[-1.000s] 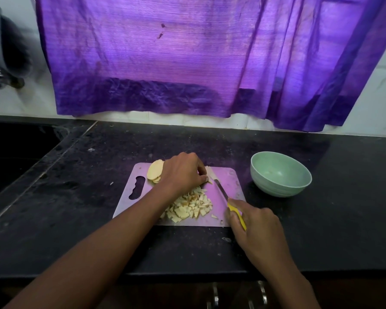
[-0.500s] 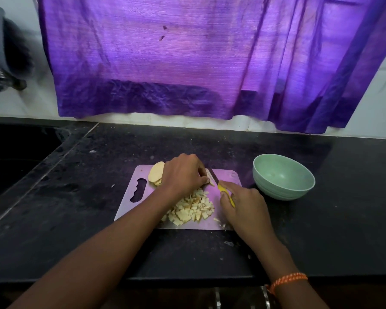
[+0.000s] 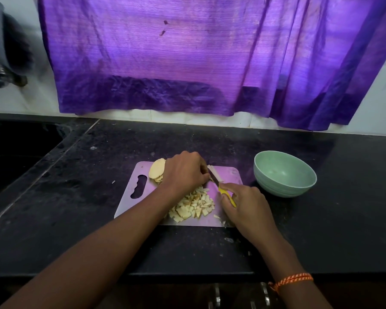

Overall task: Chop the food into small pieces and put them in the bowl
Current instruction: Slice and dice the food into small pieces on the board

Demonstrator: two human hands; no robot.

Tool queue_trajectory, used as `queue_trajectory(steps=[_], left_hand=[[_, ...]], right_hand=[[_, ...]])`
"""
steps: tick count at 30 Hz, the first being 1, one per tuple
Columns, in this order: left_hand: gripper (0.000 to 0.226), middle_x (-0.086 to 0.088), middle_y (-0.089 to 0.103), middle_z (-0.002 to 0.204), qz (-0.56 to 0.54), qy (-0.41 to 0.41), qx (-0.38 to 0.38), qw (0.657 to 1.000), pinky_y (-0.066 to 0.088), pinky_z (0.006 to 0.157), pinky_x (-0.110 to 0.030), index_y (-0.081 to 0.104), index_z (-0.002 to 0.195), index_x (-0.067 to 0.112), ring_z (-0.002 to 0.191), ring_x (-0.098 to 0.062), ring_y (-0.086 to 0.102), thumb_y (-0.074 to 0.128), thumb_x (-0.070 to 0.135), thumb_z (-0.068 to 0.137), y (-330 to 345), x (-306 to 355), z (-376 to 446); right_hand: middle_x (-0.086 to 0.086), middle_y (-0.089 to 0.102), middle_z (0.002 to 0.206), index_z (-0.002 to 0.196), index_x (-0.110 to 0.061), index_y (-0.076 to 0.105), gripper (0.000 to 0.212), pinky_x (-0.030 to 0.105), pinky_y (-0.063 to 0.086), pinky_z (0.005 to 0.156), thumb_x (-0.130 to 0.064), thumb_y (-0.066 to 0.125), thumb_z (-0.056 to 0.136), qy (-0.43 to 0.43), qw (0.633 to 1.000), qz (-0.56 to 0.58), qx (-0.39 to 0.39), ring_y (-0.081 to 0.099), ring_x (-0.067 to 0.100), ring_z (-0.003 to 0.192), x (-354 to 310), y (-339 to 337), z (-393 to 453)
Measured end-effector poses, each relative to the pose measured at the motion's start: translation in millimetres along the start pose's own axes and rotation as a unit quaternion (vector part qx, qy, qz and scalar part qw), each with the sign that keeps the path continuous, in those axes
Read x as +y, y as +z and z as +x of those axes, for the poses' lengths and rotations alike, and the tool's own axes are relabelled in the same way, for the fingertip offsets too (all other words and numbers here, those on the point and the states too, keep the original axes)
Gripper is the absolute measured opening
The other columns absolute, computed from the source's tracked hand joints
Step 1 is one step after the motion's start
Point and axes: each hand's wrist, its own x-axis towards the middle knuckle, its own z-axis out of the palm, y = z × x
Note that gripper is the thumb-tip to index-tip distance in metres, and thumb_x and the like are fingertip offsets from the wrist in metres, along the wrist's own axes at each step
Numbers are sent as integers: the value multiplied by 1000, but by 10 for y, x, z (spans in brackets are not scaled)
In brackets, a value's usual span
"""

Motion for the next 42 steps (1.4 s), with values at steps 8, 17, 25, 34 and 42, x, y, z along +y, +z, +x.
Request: queue_trajectory(steps=[8, 17, 25, 34, 42], left_hand=[[16, 11, 76, 83, 6, 1, 4, 1000, 51, 61, -28, 84, 98, 34, 67, -8, 59, 81, 48, 90, -8, 20, -17], [13, 13, 79, 92, 2, 28, 0, 1000, 44, 57, -25, 84, 98, 33, 71, -7, 62, 78, 42, 93, -30, 13, -7], [8, 15, 78, 105, -7, 117, -4, 993, 50, 73, -29, 83, 95, 32, 97, -11, 67, 78, 36, 92, -83, -31, 13], [37, 16, 74, 129, 3, 209, -85, 974, 53, 93, -41, 77, 129, 36, 117, -17, 59, 70, 19, 97, -35, 10, 106], [21, 19, 77, 113, 6, 186, -41, 982, 34, 78, -32, 83, 115, 37, 101, -12, 49, 75, 42, 96, -43, -4, 121]], right_hand=[[-10, 77, 99, 132, -43, 65, 37, 40, 58, 76, -50, 57, 97, 5, 1000, 19, -2, 68, 10, 86, 115, -223, -393], [-13, 76, 99, 132, -38, 66, 38, 39, 59, 75, -42, 58, 95, 37, 996, 63, 53, 70, 7, 85, 159, -226, -303], [-4, 71, 86, 129, -40, 62, 33, 42, 56, 69, -46, 55, 98, 62, 996, -23, 54, 64, 26, 81, 110, -135, 21], [0, 72, 88, 130, -39, 63, 36, 43, 56, 71, -41, 53, 96, 65, 996, -29, 58, 65, 31, 83, 96, -128, -20], [2, 72, 89, 133, -37, 62, 37, 41, 55, 69, -41, 52, 98, 52, 997, -41, 42, 66, 31, 82, 63, -160, -93]])
